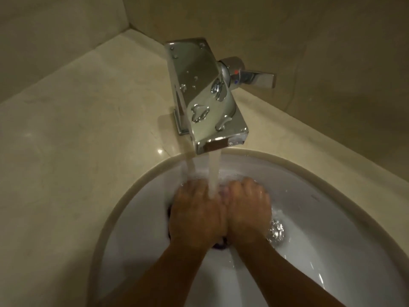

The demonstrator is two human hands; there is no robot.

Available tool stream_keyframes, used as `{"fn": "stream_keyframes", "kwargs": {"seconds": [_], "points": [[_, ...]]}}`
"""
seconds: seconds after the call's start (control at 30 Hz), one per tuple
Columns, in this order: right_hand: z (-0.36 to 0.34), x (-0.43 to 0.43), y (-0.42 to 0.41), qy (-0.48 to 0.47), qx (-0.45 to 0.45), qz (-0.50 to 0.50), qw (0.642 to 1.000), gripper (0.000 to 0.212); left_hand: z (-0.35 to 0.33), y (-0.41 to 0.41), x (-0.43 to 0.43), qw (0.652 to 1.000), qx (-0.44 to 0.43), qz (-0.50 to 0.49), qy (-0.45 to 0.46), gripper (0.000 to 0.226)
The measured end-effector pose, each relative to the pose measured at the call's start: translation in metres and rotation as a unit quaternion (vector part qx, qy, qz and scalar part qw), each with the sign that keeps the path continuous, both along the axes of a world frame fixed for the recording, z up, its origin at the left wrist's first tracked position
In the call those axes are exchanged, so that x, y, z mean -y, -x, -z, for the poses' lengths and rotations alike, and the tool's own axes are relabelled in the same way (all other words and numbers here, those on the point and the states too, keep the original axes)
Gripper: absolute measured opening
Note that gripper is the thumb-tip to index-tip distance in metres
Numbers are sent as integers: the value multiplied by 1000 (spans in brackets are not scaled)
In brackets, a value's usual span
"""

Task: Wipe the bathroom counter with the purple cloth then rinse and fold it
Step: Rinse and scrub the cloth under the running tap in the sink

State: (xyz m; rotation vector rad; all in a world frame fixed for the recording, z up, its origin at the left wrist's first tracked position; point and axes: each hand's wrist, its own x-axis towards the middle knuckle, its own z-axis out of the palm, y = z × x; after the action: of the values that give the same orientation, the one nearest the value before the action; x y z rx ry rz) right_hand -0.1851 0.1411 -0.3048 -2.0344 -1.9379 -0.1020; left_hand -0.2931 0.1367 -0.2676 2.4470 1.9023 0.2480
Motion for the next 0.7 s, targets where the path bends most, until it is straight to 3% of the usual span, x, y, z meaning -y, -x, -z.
{"fn": "stream_keyframes", "kwargs": {"seconds": [0.23,0.4,0.47,0.57,0.7], "points": [[6,-1,-4,-84,-18,1,996,31,13,-5,-11,982,185,-42,-6,23],[18,0,-4,-145,-56,17,988,17,28,-5,-12,959,273,-62,47,24],[18,-1,-5,-140,-83,-3,987,18,35,-3,-9,965,250,-56,64,33],[14,-2,-7,-134,-74,-20,988,19,28,-5,-11,969,239,-56,33,14],[11,-4,-8,-97,-52,-10,994,17,7,-10,-13,981,191,-34,15,20]]}}
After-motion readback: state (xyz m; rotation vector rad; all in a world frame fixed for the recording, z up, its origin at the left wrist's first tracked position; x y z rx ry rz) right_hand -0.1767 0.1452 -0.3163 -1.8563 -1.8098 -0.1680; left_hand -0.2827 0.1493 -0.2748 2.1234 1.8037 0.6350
